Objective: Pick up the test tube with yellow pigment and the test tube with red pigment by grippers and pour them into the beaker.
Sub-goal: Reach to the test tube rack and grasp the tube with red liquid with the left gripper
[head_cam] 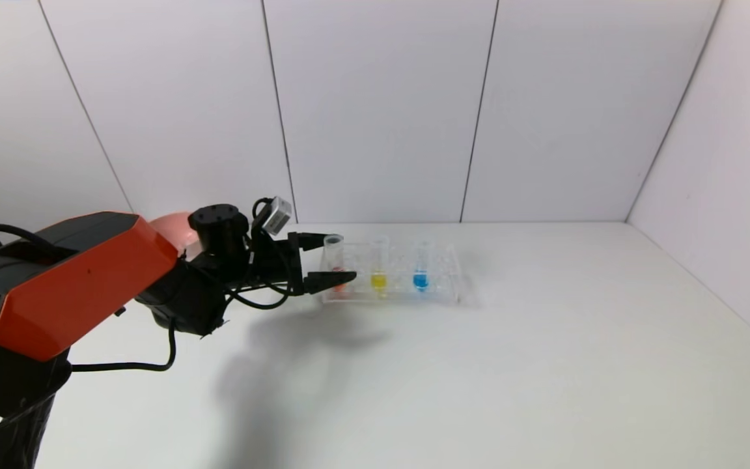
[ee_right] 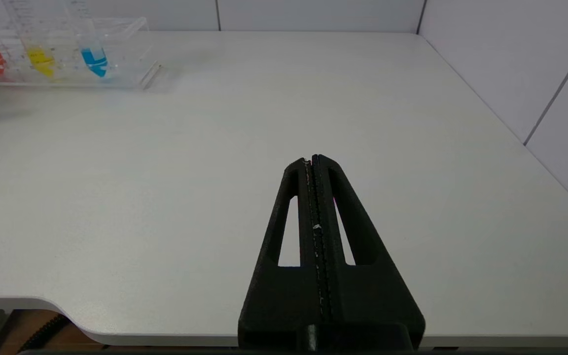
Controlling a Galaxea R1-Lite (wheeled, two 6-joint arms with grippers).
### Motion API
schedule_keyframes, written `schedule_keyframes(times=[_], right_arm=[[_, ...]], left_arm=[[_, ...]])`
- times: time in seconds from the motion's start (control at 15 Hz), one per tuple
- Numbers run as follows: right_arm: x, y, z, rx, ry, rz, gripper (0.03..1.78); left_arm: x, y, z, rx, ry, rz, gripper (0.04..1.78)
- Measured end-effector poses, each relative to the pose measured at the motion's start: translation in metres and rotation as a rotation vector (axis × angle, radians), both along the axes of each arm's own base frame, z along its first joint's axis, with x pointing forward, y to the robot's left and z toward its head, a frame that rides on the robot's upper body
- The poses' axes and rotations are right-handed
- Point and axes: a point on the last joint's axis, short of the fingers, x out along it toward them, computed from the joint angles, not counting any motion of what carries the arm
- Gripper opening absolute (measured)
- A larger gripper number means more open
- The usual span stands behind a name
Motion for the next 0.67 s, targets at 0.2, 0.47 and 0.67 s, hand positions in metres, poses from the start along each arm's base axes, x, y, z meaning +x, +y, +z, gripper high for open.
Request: schedule_keyframes(times=[0.2,0.47,0.67], right_arm=[[0.0,0.0,0.0,0.0,0.0,0.0,0.11],[0.0,0.0,0.0,0.0,0.0,0.0,0.11],[0.0,0.0,0.0,0.0,0.0,0.001,0.11]], left_arm=[[0.0014,-0.0022,-0.0026,0.001,0.007,-0.004,1.7],[0.0026,-0.0076,-0.0053,0.001,0.007,-0.015,1.23],[0.0029,-0.0089,-0.006,0.0,0.009,-0.016,0.67]])
